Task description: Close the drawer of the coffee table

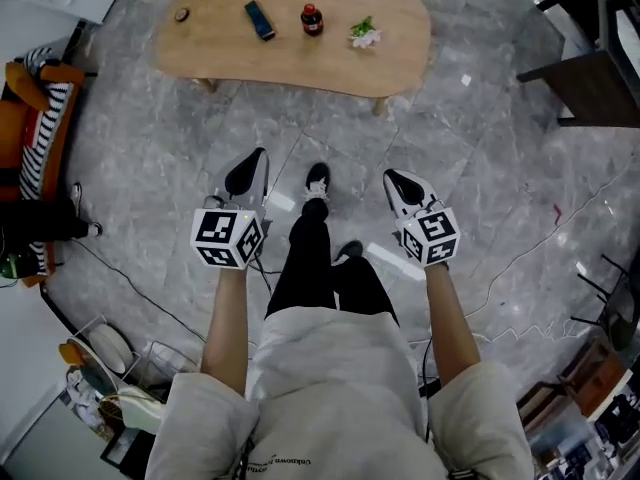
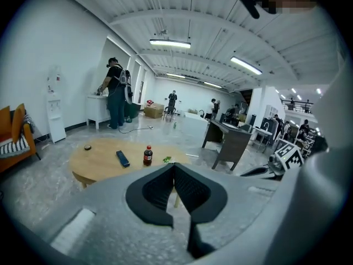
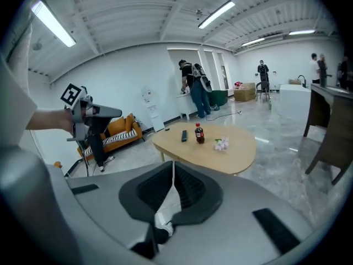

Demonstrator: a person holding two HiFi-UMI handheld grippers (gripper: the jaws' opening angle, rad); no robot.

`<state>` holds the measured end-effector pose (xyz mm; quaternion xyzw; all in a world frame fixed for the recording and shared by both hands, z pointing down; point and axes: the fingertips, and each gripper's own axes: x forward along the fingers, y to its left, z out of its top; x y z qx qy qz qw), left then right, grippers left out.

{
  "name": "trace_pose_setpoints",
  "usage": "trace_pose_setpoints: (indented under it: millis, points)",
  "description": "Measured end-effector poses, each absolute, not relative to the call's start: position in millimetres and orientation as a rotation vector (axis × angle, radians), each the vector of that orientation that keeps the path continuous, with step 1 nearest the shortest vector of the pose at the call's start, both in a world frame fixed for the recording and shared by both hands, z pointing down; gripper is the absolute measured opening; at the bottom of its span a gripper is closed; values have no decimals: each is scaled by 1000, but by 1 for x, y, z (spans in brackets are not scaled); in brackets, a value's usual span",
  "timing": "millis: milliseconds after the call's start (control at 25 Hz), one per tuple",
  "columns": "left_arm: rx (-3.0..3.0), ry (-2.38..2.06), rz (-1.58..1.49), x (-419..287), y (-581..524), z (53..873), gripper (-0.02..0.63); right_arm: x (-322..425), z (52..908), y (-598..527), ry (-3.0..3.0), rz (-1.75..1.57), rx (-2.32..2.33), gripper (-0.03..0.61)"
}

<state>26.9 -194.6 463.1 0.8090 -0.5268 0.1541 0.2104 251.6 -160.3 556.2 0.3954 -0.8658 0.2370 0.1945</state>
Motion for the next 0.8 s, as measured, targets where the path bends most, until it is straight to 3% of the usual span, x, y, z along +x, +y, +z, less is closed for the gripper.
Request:
trace_pose_setpoints:
  millis: [360, 800]
  points:
    - [2274, -1362, 416, 87, -135, 423, 9, 263, 476, -137, -2385, 770, 1408, 23]
    - [2331, -1283, 442, 143, -55, 397, 9, 262, 441, -79, -2417, 719, 1393, 23]
